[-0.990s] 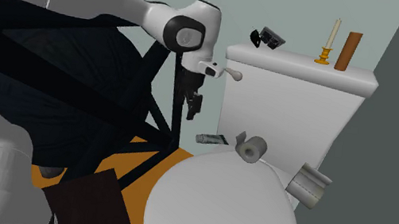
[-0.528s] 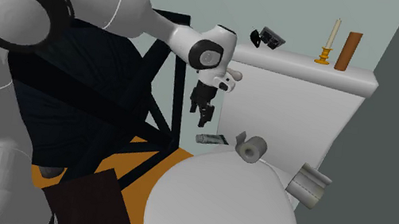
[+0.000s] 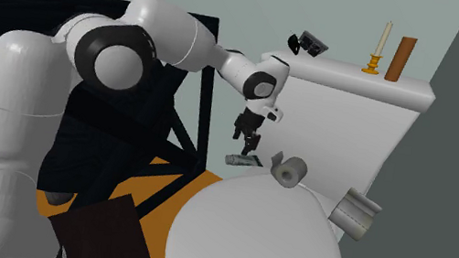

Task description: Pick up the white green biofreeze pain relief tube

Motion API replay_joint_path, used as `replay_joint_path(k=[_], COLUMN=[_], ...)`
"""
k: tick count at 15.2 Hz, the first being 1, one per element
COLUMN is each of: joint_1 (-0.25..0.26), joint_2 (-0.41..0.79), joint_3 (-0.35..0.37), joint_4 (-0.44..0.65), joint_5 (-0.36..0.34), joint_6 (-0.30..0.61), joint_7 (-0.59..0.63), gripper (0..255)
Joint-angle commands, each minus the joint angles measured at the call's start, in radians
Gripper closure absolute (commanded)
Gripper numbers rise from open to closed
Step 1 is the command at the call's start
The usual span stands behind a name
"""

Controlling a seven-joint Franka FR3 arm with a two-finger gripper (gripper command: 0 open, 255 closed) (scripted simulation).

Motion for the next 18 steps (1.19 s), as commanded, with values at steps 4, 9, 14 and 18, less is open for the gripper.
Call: replay_joint_path(k=[4,9,14,18], joint_1=[0.011,0.013,0.014,0.014], joint_2=[0.249,0.300,0.320,0.317], joint_3=[0.001,0.000,0.000,0.000], joint_4=[0.279,0.296,0.281,0.270], joint_5=[0.004,0.005,0.005,0.006], joint_6=[-0.065,-0.036,-0.001,0.007], joint_7=[0.035,0.033,0.027,0.027], gripper=[0,0,0,255])
